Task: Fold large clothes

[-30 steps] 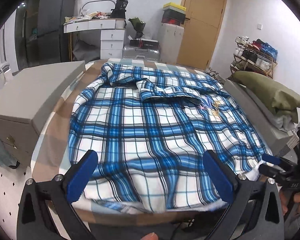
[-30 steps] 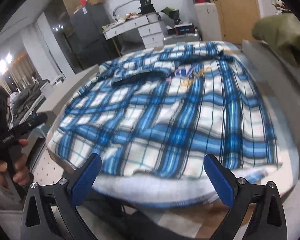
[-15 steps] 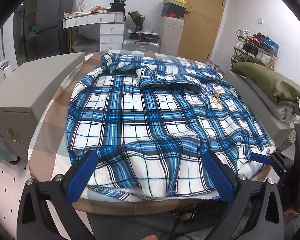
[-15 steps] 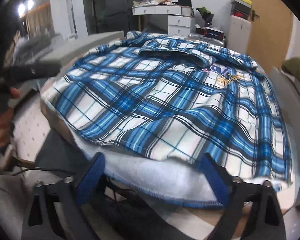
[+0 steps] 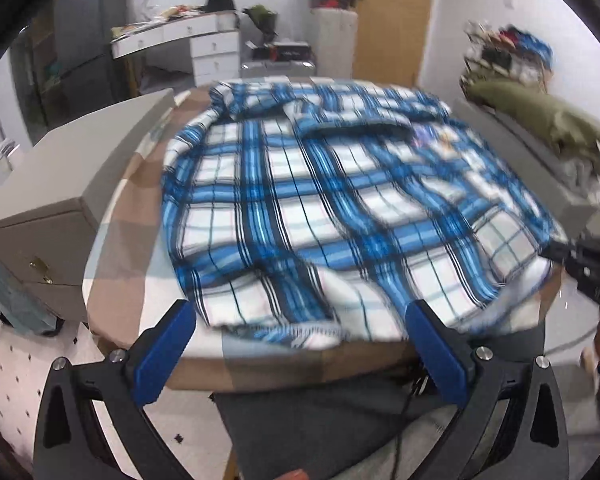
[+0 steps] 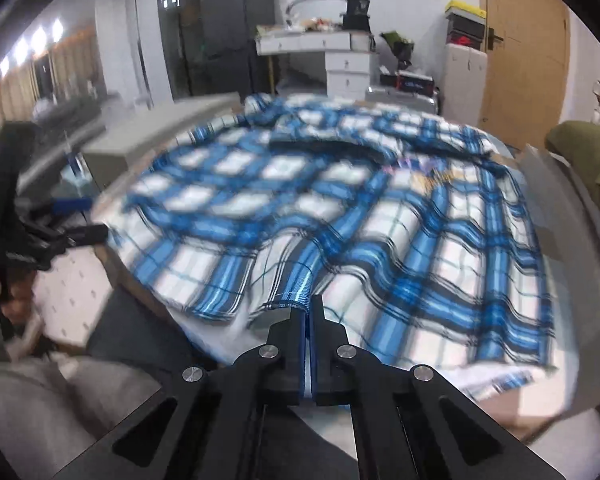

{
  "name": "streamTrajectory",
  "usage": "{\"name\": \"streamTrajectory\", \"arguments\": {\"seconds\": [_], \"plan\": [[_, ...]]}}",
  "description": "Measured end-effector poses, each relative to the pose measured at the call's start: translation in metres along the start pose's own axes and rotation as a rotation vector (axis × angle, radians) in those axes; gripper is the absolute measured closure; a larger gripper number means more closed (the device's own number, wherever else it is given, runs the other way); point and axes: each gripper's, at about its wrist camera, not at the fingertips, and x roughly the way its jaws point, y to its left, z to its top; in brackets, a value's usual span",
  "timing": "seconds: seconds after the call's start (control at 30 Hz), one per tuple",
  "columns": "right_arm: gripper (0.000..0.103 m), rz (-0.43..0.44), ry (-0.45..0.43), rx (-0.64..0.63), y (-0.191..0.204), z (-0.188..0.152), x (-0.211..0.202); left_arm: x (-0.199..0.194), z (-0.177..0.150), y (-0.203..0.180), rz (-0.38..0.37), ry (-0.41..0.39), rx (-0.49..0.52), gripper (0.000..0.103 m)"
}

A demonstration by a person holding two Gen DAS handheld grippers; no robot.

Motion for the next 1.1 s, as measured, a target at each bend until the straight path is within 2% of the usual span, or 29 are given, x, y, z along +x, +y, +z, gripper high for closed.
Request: {"name": "streamTrajectory", "arguments": {"seconds": [0.03, 0.1, 0.17, 0.2, 0.23, 0.4, 0.5, 0.57, 0.63, 0.67, 0.7, 0.73, 0.8, 0.9, 1.1], "plan": [[0.100, -0.007, 0.040, -0.006, -0.001, -0.004, 0.005, 0.002, -0.004, -0.002, 0.002, 0.009, 0.019, 0.001], [0.098, 0.000, 0.064, 0.004, -0.001, -0.007, 0.010, 0.004, -0.006, -0.004, -0.005, 0.018, 0.030, 0.001], [0.085, 0.030, 0.056, 0.025, -0.004, -0.006, 0.007, 0.007, -0.008, -0.004, -0.010, 0.026, 0.027, 0.001], [0.071, 0.035, 0.047, 0.029, -0.005, -0.005, 0.005, 0.008, -0.009, -0.003, -0.008, 0.029, 0.027, 0.001], [0.064, 0.041, 0.027, 0.029, -0.006, -0.004, 0.000, 0.008, -0.008, -0.001, -0.004, 0.032, 0.026, 0.001], [0.048, 0.062, -0.043, 0.036, -0.012, 0.001, -0.020, -0.001, -0.012, 0.023, -0.004, 0.009, -0.021, 0.001], [0.045, 0.029, -0.073, 0.069, -0.018, 0.002, -0.024, -0.004, -0.012, 0.035, -0.006, -0.007, -0.047, 0.002], [0.045, 0.025, -0.070, 0.088, -0.020, 0.002, -0.020, 0.001, -0.012, 0.040, -0.021, -0.001, -0.082, 0.011], [0.045, 0.028, -0.064, 0.097, -0.020, 0.002, -0.018, 0.008, -0.014, 0.044, -0.024, 0.015, -0.107, 0.033], [0.045, 0.031, -0.061, 0.097, -0.020, 0.002, -0.017, 0.012, -0.016, 0.045, -0.017, 0.025, -0.114, 0.040], [0.045, 0.032, -0.060, 0.096, -0.020, 0.001, -0.016, 0.016, -0.016, 0.046, -0.013, 0.033, -0.117, 0.056], [0.045, 0.031, -0.059, 0.097, -0.020, 0.001, -0.016, 0.019, -0.017, 0.046, -0.001, 0.037, -0.119, 0.065], [0.045, 0.035, -0.059, 0.098, -0.020, 0.001, -0.016, 0.018, -0.017, 0.044, 0.018, 0.014, -0.101, 0.074], [0.045, 0.036, -0.057, 0.099, -0.020, 0.001, -0.015, 0.018, -0.017, 0.046, 0.015, 0.001, -0.110, 0.099], [0.045, 0.026, -0.056, 0.116, -0.025, 0.001, -0.016, -0.003, -0.013, 0.052, 0.001, -0.058, -0.079, 0.102]]}}
